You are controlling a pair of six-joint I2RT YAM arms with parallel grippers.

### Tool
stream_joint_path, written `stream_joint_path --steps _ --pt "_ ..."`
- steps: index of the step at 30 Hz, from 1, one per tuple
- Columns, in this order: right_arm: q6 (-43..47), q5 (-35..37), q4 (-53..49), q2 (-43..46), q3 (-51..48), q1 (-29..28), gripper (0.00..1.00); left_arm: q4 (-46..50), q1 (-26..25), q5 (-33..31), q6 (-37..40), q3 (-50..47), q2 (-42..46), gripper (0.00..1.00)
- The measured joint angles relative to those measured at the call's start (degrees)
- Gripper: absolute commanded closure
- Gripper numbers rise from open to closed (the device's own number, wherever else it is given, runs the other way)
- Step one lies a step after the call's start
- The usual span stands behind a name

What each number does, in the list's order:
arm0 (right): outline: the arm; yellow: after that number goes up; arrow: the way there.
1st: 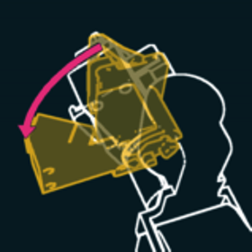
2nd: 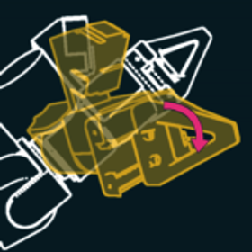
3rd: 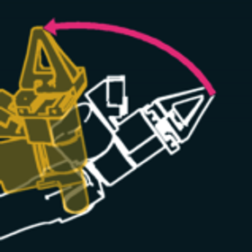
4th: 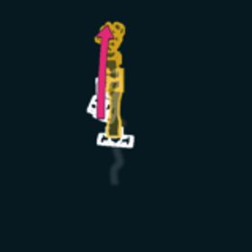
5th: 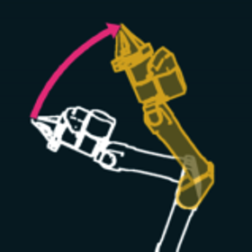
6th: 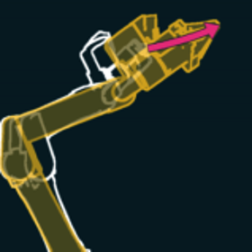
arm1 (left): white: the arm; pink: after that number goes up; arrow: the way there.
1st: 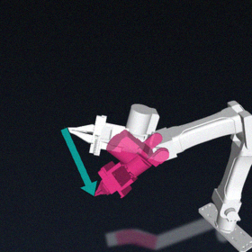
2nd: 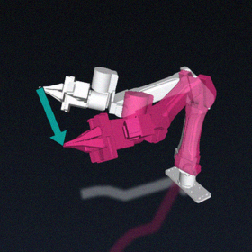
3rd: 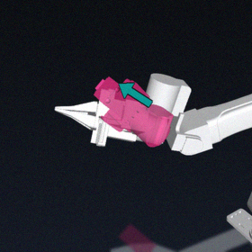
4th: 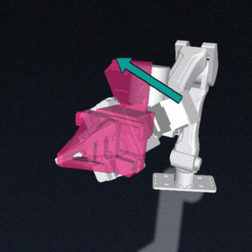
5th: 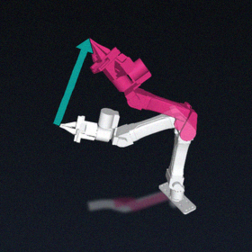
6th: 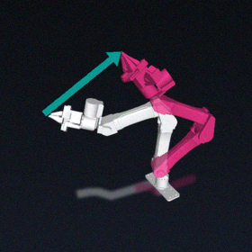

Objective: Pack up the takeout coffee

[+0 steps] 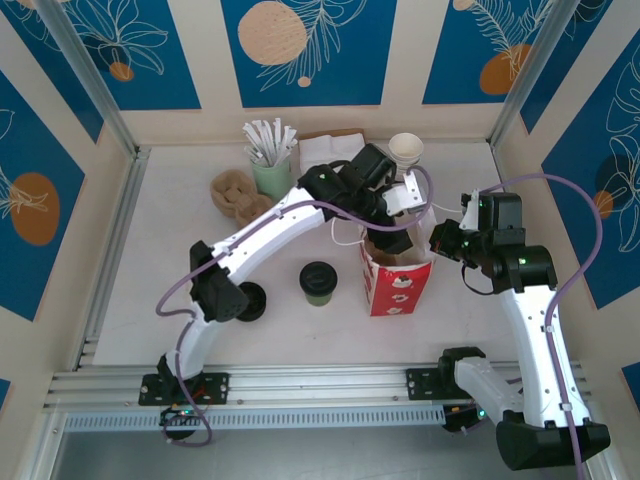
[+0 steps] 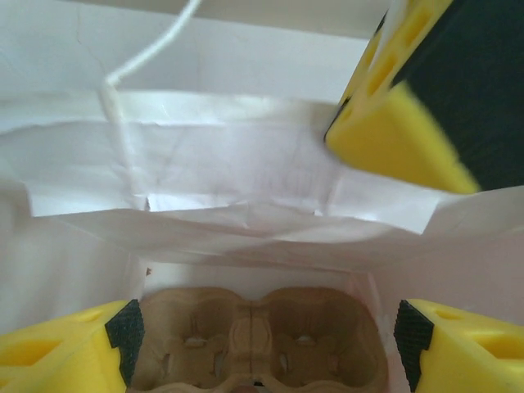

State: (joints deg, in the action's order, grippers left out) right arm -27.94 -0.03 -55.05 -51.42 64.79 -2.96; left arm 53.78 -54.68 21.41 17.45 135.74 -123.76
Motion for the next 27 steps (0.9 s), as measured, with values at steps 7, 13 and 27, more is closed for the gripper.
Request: stream_joint_path --steps 7,13,27 --pt "-2.9 -2.8 0.6 -0.1 0.0 0.2 0.67 0.2 0.0 -1.8 -4.7 0.1 5.8 0.19" --pt "-2.1 -2.8 -0.6 -0.2 1.3 0.9 0.45 0.3 0.0 -5.9 -7.2 0.1 11.4 0.19" --pt "8.0 7.4 -10.0 -4.5 24.0 1.6 0.41 -2.0 1.1 -12.8 -8.3 -17.5 24.1 0.19"
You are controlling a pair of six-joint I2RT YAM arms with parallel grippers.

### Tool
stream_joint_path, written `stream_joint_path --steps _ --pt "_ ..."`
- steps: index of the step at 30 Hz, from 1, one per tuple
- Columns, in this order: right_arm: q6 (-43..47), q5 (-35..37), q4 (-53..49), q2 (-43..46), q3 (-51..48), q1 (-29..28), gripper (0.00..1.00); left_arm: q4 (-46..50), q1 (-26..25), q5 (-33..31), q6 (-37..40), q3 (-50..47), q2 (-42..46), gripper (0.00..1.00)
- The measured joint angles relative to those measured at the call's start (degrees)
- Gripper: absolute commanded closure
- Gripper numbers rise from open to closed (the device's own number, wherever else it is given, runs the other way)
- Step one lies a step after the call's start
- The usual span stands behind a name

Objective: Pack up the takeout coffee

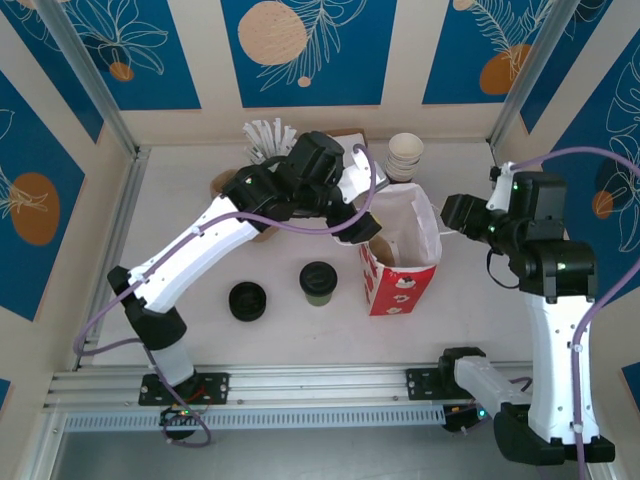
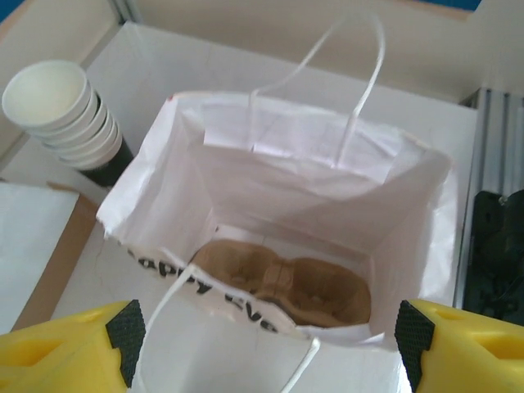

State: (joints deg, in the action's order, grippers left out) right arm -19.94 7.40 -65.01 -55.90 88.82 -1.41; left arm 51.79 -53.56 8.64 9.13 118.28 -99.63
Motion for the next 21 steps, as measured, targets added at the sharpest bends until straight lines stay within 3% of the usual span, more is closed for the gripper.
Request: stream_joint_path --steps 5,10,21 --pt "2.1 -0.9 0.9 -3.5 3.3 0.0 0.45 -1.0 1.2 -1.3 0.0 -4.4 2.3 0.18" --pt "4.0 -5.3 3.8 -9.1 1.6 0.0 0.46 -2.2 1.4 -1.7 0.0 -7.6 6.0 0.18" --pt "7.1 -7.1 7.2 -20.0 -0.2 -0.1 0.5 -3.4 1.5 -2.8 0.0 -11.3 9.1 0.18"
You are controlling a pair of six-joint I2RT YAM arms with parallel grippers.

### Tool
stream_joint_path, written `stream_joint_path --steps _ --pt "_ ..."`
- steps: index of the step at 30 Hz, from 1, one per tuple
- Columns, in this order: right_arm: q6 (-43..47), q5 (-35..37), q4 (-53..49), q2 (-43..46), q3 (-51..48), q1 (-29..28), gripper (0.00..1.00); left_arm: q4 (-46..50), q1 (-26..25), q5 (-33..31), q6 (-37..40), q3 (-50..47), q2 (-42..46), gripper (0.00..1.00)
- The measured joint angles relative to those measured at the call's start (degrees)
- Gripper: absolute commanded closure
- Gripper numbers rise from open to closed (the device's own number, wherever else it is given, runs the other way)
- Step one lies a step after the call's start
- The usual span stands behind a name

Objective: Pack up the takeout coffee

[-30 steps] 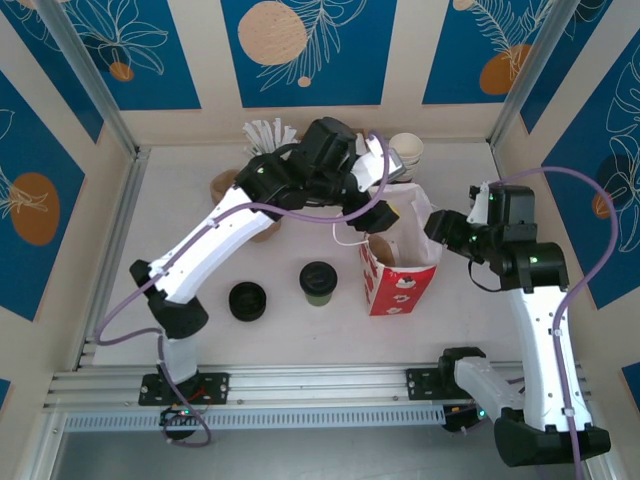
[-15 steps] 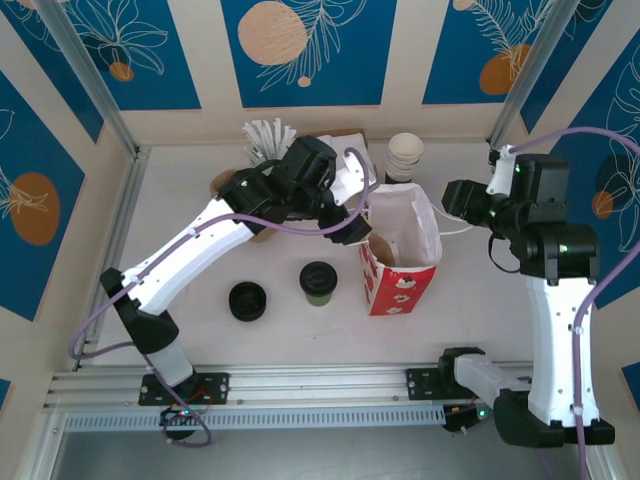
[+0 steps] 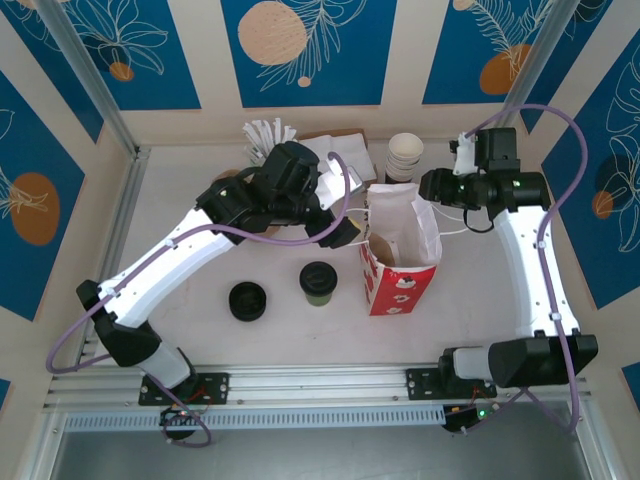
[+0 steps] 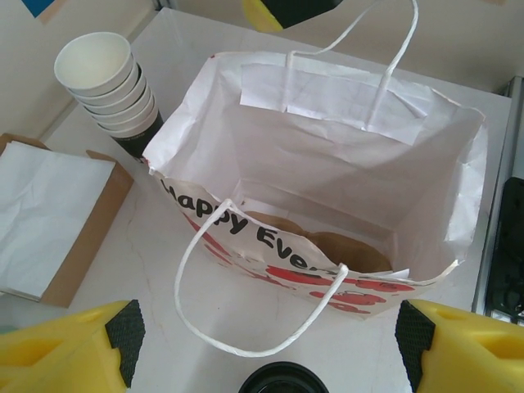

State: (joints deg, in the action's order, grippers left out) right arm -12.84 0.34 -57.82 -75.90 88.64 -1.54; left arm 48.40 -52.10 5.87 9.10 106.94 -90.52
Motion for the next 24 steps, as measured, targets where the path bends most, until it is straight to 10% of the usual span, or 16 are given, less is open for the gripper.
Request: stream_joint_path --steps 9,18,24 --pt "0.7 -0.4 0.6 -1.6 -4.4 -1.1 0.53 -1.1 0.1 -0.4 0.2 -2.0 0.2 0.18" --pt "1.3 -0.5 1.1 -4.0 -5.5 -1.9 1.0 -1.6 0.1 -0.4 0.4 -2.4 0.6 0.18" --pt "0.2 -0.6 2.8 0.4 -7.1 -4.3 1.0 -2.4 0.1 -0.4 0.4 -3.8 1.8 0.18"
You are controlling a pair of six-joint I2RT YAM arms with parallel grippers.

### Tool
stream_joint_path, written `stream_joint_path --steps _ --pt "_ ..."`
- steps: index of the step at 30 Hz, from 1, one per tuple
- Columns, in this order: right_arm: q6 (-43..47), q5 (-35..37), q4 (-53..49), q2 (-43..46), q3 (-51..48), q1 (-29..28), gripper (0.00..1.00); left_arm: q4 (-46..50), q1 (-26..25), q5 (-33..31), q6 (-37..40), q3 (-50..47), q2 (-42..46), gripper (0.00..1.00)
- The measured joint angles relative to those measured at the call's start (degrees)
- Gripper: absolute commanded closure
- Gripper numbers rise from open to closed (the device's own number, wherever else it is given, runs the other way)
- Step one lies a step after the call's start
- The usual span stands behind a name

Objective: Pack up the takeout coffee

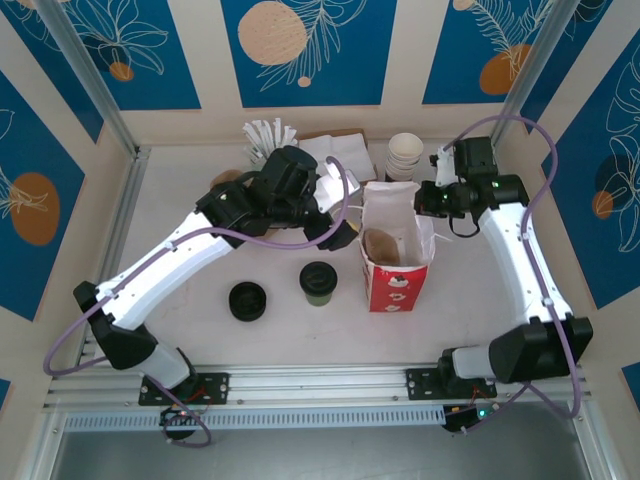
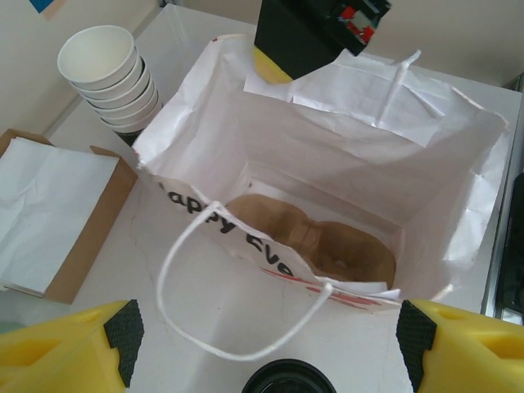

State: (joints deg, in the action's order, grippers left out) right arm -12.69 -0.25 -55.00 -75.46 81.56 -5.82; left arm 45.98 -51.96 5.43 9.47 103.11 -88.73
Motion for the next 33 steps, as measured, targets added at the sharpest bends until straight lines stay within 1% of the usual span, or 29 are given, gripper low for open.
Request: stream_joint_path --steps 7,11,14,18,23,28,33 --pt "-1.9 0.0 6.7 16.3 -10.5 -2.2 1.0 -1.7 0.0 0.0 -0.2 -2.1 1.8 0.18" --pt "-2.2 0.0 11.6 22.4 -16.3 -2.5 1.0 -3.0 0.0 -0.2 -0.4 -2.8 2.1 0.18" --pt "-2.6 0.0 14.9 25.5 -20.3 -2.8 1.0 -3.6 0.1 -0.2 -0.6 -3.1 2.1 0.18" --pt "-3.4 0.0 18.2 28.5 -23.2 -3.3 1.0 -3.7 0.1 -0.7 -0.6 -3.3 2.1 0.18" --pt "-3.9 0.0 21.2 31.0 -24.3 -4.2 1.0 -3.8 0.1 -1.0 -0.8 -3.3 2.1 0.18" --pt "-5.3 0.0 22.0 31.3 -24.3 -5.0 1.0 -4.5 0.1 -1.0 -1.7 -3.3 2.1 0.17" --pt "-9.7 1.9 21.6 30.6 -24.3 -5.9 1.0 -5.3 0.1 -0.3 -3.7 -3.3 2.1 0.18"
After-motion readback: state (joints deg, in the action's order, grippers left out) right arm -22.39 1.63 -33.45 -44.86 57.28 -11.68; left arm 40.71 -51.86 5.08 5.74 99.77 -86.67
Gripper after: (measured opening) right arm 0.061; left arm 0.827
